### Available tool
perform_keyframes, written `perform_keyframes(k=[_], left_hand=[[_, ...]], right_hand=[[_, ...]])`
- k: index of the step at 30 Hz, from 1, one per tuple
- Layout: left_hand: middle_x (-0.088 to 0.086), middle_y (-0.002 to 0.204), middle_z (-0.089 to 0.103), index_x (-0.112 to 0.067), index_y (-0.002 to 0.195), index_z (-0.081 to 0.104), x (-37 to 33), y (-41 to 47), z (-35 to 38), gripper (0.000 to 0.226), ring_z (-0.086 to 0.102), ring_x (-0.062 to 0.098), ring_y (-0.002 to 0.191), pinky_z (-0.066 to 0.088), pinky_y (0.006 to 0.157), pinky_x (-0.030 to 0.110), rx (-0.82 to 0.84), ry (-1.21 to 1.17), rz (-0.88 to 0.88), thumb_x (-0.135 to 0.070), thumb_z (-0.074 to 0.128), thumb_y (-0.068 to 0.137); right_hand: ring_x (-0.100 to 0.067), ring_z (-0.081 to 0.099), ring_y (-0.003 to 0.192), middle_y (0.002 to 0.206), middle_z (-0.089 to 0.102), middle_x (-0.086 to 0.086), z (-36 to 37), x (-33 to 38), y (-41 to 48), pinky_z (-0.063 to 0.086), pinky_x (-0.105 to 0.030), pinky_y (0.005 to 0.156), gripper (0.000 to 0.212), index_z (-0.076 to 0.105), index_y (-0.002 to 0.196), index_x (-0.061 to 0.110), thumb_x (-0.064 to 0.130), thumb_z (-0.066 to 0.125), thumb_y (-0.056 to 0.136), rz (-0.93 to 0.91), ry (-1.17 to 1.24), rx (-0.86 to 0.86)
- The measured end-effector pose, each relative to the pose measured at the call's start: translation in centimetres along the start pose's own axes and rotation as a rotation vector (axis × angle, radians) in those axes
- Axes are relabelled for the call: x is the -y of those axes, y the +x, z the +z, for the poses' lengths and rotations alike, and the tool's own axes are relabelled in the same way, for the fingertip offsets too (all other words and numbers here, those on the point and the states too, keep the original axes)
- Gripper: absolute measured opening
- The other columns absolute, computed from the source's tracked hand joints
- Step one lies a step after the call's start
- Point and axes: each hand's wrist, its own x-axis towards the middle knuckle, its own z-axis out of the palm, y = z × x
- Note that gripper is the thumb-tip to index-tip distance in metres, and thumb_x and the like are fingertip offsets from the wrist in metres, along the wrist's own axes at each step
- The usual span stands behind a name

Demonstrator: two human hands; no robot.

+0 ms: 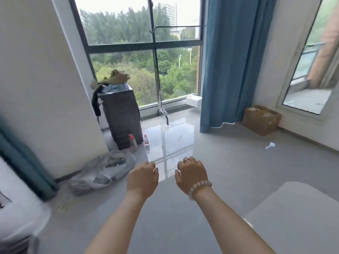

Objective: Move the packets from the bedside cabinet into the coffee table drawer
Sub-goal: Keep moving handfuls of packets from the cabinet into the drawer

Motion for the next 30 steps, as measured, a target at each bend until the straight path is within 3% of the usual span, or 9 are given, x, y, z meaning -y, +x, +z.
perform_keyframes(k=[2, 4, 5, 14, 30], left_hand=[[0.003, 0.108, 0.061, -0.014, 0.105, 0.059, 4.6, -0.2, -0.1, 0.032, 0.057, 0.023, 0.103, 0.046, 0.08, 0.03, 0.017, 0.021, -0.085, -0.03, 0.033, 0.099], [0.004, 0.106, 0.061, -0.012, 0.103, 0.059, 8.9, -0.7, 0.0, 0.031, 0.057, 0.024, 0.105, 0.045, 0.079, 0.03, 0.041, 0.043, -0.172, -0.03, 0.034, 0.099], [0.003, 0.108, 0.06, -0.013, 0.104, 0.059, 11.0, -1.1, 0.0, 0.031, 0.055, 0.023, 0.107, 0.045, 0.08, 0.031, 0.061, 0.056, -0.214, -0.03, 0.034, 0.099], [0.006, 0.113, 0.061, -0.013, 0.107, 0.06, 27.5, -5.8, -1.9, 0.034, 0.054, 0.024, 0.11, 0.045, 0.086, 0.034, 0.16, 0.12, -0.586, -0.033, 0.033, 0.099], [0.006, 0.105, 0.062, -0.011, 0.098, 0.061, 43.3, -19.0, -7.9, 0.036, 0.058, 0.025, 0.098, 0.042, 0.072, 0.031, 0.062, 0.258, -1.223, -0.03, 0.031, 0.1]], right_hand=[[-0.02, 0.065, 0.073, 0.071, 0.067, -0.004, 0.5, 4.3, 2.1, 0.051, -0.028, 0.062, 0.021, 0.07, 0.069, 0.013, 0.031, 0.078, 0.063, -0.066, 0.032, 0.084], [-0.023, 0.056, 0.107, 0.106, 0.064, -0.008, 2.1, 8.3, 3.9, 0.045, -0.033, 0.087, 0.027, 0.066, 0.102, 0.01, 0.028, 0.051, 0.091, -0.178, 0.058, 0.154], [-0.023, 0.052, 0.114, 0.115, 0.061, -0.008, 2.9, 10.2, 4.6, 0.041, -0.034, 0.093, 0.032, 0.062, 0.11, 0.009, 0.028, 0.042, 0.095, -0.252, 0.083, 0.162], [-0.024, 0.052, 0.112, 0.117, 0.06, -0.008, 6.2, 27.7, 9.5, 0.042, -0.035, 0.091, 0.036, 0.061, 0.114, 0.01, 0.029, 0.034, 0.099, -0.614, 0.176, 0.222], [-0.024, 0.05, 0.113, 0.118, 0.058, -0.008, 7.4, 54.3, 8.4, 0.042, -0.034, 0.09, 0.039, 0.059, 0.116, 0.009, 0.03, 0.03, 0.101, -1.273, 0.281, 0.359]])
